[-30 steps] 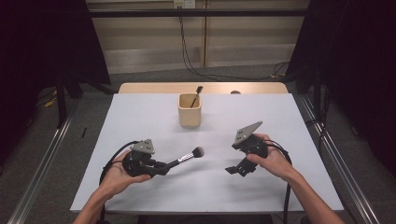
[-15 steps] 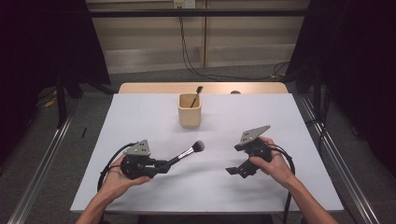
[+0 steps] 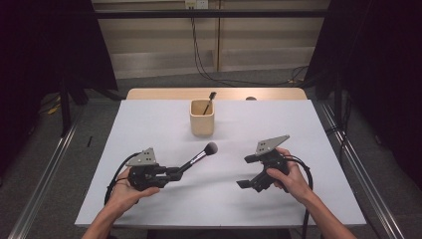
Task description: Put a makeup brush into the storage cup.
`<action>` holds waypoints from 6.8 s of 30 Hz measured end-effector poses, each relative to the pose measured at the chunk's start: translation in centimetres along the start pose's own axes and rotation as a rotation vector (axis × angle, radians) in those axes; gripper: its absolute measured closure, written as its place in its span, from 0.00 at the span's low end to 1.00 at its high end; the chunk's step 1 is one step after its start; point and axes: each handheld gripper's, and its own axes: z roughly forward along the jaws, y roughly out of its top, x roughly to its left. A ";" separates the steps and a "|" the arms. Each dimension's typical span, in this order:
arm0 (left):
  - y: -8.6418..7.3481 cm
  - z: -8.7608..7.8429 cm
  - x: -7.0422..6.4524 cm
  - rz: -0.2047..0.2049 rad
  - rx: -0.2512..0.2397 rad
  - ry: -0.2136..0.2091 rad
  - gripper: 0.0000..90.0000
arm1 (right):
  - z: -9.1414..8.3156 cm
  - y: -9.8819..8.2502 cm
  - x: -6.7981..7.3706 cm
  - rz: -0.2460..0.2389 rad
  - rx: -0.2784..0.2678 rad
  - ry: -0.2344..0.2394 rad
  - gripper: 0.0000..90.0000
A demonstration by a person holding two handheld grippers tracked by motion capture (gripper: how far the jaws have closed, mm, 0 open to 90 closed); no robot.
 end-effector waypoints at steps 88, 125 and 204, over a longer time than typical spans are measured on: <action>3.2 4.0 -2.2 0.062 -0.229 -0.030 0.83 | 1.9 3.2 1.2 0.024 -0.498 0.038 0.38; 3.1 5.0 -2.5 0.087 -0.199 -0.048 0.83 | 1.7 3.2 0.8 0.094 -0.560 0.114 0.68; 3.3 3.6 -2.6 -0.033 -0.212 0.120 0.04 | -0.9 5.4 0.2 0.014 -0.291 0.086 0.80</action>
